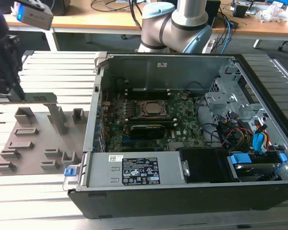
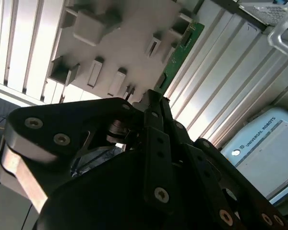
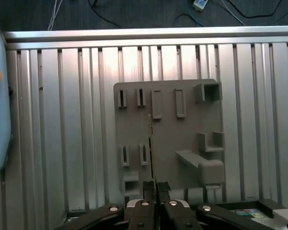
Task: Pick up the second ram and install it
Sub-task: 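Pick up the second ram and move it above second insertion slot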
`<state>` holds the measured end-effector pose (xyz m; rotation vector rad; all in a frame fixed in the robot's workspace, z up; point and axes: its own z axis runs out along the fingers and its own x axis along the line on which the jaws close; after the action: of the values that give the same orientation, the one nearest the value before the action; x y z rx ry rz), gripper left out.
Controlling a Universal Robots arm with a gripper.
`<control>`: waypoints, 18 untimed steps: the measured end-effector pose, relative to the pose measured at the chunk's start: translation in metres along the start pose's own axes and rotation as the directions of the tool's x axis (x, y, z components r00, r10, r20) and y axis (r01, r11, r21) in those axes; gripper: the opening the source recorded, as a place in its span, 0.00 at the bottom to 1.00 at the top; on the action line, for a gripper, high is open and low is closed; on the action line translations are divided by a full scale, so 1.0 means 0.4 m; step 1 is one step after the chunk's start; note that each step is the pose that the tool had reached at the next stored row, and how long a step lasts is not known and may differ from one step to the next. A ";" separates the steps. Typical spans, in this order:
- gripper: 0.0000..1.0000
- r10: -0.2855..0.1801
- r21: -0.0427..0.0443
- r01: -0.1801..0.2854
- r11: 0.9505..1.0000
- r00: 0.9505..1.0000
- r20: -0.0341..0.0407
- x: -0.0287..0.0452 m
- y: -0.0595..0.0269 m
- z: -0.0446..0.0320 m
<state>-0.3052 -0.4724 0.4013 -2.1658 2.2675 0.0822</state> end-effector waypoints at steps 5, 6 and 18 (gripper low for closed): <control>0.14 0.000 -0.002 0.000 1.000 1.000 0.000 -0.005 -0.107 -0.004; 0.14 0.000 -0.002 0.000 1.000 1.000 0.000 -0.006 -0.128 -0.004; 0.14 0.000 -0.005 0.000 1.000 1.000 0.000 -0.017 -0.362 -0.012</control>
<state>-0.1603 -0.4724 0.4014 -2.1679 2.2700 0.0873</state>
